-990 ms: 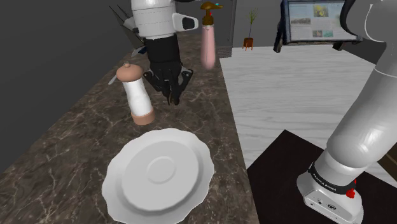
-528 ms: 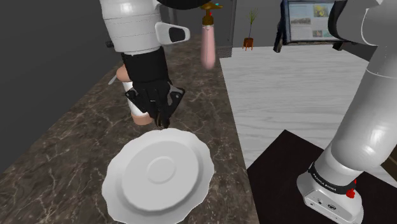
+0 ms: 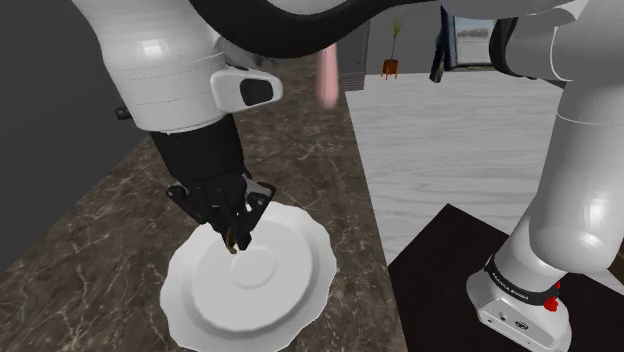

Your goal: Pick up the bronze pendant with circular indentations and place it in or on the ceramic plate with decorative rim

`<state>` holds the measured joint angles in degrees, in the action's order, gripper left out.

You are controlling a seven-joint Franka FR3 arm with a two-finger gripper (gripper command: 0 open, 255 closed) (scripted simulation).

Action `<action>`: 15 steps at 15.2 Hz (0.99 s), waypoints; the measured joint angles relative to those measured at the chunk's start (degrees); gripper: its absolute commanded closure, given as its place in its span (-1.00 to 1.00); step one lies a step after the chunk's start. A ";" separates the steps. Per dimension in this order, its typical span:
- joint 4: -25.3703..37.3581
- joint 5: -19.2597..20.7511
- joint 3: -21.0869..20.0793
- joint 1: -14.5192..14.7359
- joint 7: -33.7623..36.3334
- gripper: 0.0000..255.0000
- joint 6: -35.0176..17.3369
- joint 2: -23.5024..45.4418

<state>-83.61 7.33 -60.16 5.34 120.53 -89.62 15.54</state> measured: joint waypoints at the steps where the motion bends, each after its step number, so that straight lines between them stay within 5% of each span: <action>1: -0.91 -0.14 -0.04 -0.20 -0.04 1.00 -0.79 -0.18; 15: -8.75 -0.87 -0.04 -1.82 -0.72 1.00 -7.94 -1.15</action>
<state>-92.35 6.46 -60.20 3.53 119.81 -97.55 14.39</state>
